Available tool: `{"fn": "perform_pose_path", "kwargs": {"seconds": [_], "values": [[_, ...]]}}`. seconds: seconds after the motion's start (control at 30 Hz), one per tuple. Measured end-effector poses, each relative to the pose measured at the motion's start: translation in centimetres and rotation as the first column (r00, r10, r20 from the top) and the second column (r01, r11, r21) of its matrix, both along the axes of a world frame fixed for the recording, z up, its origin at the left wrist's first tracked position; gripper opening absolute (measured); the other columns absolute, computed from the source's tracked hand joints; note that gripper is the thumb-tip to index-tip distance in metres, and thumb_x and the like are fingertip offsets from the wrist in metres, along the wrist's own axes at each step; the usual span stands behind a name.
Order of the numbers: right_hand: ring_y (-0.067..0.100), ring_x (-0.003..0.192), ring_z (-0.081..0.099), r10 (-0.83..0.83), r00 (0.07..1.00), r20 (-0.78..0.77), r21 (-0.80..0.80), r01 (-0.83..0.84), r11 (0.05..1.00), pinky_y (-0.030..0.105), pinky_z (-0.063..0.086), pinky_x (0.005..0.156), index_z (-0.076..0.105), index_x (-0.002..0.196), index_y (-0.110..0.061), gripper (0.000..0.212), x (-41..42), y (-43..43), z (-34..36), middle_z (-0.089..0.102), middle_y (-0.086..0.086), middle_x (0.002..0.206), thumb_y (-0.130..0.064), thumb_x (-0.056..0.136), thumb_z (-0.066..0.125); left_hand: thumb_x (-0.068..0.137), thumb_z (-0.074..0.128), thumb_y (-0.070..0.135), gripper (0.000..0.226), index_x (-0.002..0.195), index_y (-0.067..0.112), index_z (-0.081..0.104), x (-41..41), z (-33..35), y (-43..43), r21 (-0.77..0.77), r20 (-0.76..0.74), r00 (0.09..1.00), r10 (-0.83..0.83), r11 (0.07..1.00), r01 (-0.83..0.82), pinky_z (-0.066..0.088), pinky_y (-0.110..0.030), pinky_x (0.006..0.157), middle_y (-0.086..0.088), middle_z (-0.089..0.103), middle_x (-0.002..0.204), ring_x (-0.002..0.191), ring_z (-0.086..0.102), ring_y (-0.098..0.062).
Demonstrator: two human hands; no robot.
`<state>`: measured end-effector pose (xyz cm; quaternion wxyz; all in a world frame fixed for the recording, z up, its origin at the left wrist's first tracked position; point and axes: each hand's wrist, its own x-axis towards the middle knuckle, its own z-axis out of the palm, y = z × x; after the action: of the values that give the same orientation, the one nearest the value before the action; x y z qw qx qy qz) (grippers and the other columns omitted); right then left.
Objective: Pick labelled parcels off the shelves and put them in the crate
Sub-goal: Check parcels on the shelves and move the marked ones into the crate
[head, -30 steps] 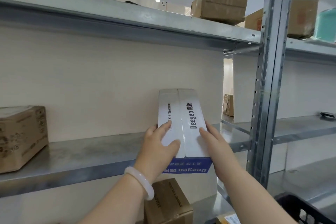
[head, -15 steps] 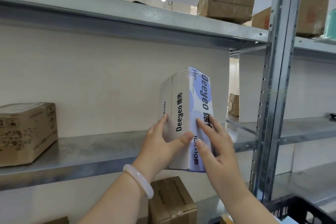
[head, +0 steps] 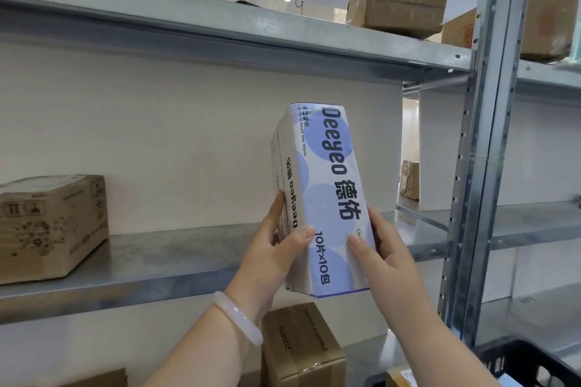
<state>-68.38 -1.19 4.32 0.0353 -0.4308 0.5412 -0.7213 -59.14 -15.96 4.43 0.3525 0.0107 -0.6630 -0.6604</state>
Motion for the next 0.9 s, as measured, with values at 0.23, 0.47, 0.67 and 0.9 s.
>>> {"fn": "perform_pose_path", "kwargs": {"seconds": [0.23, 0.47, 0.67, 0.9], "values": [[0.000, 0.136, 0.037, -0.138, 0.957, -0.253, 0.084, 0.164, 0.983, 0.040, 0.046, 0.103, 0.037, 0.138, -0.057, 0.057, 0.0, -0.8, -1.1, 0.041, -0.029, 0.143, -0.059, 0.084, 0.054, 0.094, 0.061, 0.021, 0.050, 0.130, 0.051, 0.045, -0.5, -0.2, -0.5, -0.114, -0.086, 0.967, 0.239, 0.962, -0.248, 0.056, -0.025, 0.085, 0.006, 0.053, 0.134, 0.116, 0.060, -0.010], [-0.003, 0.145, 0.009, -0.246, 0.742, -0.624, 0.122, 0.404, 0.907, 0.034, 0.012, 0.118, 0.033, 0.143, -0.050, 0.052, 1.0, -1.2, -1.4, 0.022, -0.039, 0.150, -0.057, 0.092, 0.029, 0.055, 0.089, 0.056, 0.100, 0.139, 0.054, 0.033, -0.7, 0.4, 0.8, -0.077, -0.019, 0.988, 0.152, 0.985, -0.153, 0.051, -0.033, 0.100, 0.024, 0.050, 0.136, 0.126, 0.051, -0.001], [-0.011, 0.137, 0.019, -0.251, 0.762, -0.597, 0.178, 0.430, 0.885, 0.023, 0.030, 0.107, 0.024, 0.143, -0.055, 0.055, -0.7, -0.1, -1.1, 0.023, -0.037, 0.147, -0.050, 0.094, 0.049, 0.080, 0.075, 0.025, 0.080, 0.147, 0.042, 0.034, -0.9, 0.0, 0.1, 0.197, 0.005, 1.000, 0.007, 0.980, -0.008, 0.060, -0.036, 0.078, 0.001, 0.065, 0.128, 0.105, 0.070, -0.020], [-0.013, 0.122, 0.027, -0.304, 0.858, -0.414, 0.279, 0.438, 0.855, 0.010, 0.046, 0.058, 0.039, 0.120, -0.063, 0.049, -2.8, 0.6, -0.9, 0.026, -0.039, 0.141, -0.058, 0.077, 0.062, 0.083, 0.074, 0.040, 0.066, 0.140, 0.050, 0.041, -3.2, -0.5, 0.0, 0.223, 0.080, 0.995, -0.066, 0.974, 0.047, 0.060, -0.042, 0.079, 0.000, 0.064, 0.130, 0.104, 0.070, -0.026]]}}
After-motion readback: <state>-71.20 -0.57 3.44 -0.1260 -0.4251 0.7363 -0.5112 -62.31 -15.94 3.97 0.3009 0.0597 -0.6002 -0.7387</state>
